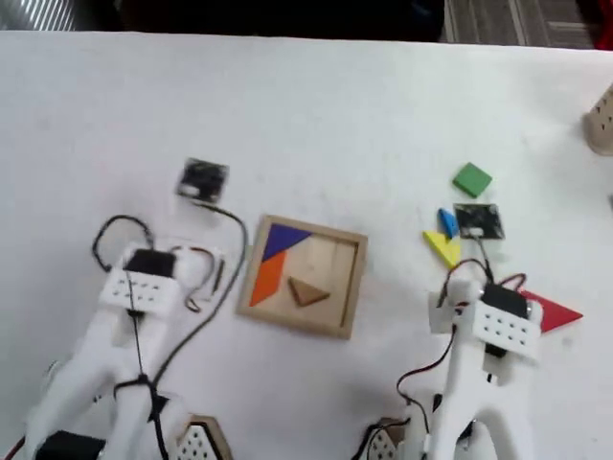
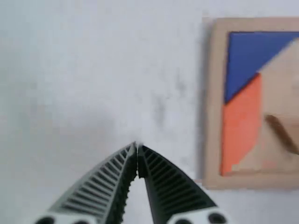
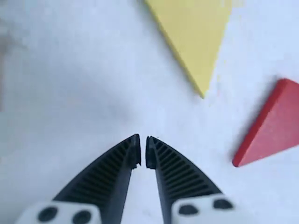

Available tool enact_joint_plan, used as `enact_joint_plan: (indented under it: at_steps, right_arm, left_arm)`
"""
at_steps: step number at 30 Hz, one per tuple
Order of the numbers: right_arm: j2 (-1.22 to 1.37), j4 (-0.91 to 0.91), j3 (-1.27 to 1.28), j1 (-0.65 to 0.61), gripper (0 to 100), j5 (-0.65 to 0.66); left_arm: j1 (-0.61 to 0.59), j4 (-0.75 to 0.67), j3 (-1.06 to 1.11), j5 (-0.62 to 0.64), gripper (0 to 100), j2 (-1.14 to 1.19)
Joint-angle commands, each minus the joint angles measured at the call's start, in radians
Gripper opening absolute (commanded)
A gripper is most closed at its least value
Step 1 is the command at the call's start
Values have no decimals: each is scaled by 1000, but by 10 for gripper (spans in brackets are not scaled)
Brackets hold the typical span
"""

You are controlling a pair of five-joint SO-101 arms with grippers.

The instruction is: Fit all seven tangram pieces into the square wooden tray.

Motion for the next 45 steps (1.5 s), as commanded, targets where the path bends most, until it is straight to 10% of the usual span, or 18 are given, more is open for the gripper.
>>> enact_joint_plan:
  at_steps: [1, 13, 20, 45]
  right_arm:
    - [-5, -13, -6, 137, 18, -5]
    - [1, -18, 15, 568, 18, 43]
    - [-8, -15, 80, 615, 18, 87]
    - [-8, -18, 94, 553, 18, 92]
  left_arm:
    - [289, 110, -126, 11, 24, -88]
    - [704, 35, -94, -51, 27, -65]
    - [687, -167, -2, -57, 27, 35]
    - [561, -97, -555, 155, 24, 693]
